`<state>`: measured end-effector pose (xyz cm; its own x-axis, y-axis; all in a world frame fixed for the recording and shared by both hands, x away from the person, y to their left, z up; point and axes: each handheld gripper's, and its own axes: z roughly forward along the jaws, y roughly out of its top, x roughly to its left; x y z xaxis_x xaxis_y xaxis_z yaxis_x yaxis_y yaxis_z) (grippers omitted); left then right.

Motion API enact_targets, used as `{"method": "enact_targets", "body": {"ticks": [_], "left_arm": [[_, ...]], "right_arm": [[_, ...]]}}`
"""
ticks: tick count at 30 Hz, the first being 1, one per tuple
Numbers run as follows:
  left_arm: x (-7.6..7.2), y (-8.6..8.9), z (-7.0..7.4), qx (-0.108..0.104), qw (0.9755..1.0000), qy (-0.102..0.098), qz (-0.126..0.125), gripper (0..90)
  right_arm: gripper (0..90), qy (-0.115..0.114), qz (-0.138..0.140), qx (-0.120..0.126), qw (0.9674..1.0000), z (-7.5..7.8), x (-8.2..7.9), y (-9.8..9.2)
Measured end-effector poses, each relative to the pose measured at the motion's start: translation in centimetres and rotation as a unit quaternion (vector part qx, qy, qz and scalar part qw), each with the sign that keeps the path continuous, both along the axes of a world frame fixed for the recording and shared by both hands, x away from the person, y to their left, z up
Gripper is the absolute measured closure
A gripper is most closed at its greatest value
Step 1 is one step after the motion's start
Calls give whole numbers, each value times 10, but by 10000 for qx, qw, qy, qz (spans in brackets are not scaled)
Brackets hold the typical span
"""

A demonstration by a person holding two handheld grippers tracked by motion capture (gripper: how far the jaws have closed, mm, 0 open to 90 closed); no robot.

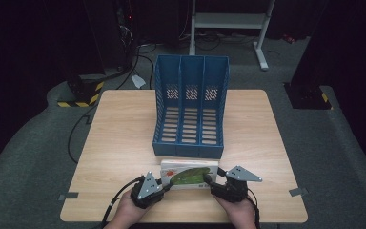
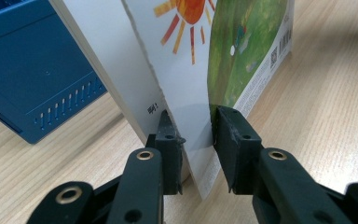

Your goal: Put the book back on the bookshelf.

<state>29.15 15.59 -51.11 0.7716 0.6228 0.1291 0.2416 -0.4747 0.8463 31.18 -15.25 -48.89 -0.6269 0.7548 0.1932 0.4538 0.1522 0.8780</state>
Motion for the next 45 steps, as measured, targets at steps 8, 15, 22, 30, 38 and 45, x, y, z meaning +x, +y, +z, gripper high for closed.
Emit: {"method": "enact_targets", "body": {"ticks": [8, 15, 22, 30, 38, 45], "left_arm": [[-6, 7, 4, -200, 9995, -128, 211, 576], [-1, 8, 6, -426, 9979, -92, 490, 418], [0, 9, 6, -403, 9972, -122, 619, 412], [5, 11, 8, -655, 9950, -28, 757, 308], [14, -2, 5, -770, 9953, 266, 516, 306], [7, 3, 6, -724, 9951, 184, 649, 420]], "right_arm": [[432, -123, 60, -64, 9999, 1, -8, -1], [439, -234, 56, -64, 9997, 3, -10, -1], [461, -396, 94, -150, 9991, 3, -12, 2], [456, -434, 214, -152, 9987, 5, -18, 1], [437, -365, 315, -92, 9988, 5, -18, 2], [427, -452, 362, -183, 9982, 5, -14, 8]]}}
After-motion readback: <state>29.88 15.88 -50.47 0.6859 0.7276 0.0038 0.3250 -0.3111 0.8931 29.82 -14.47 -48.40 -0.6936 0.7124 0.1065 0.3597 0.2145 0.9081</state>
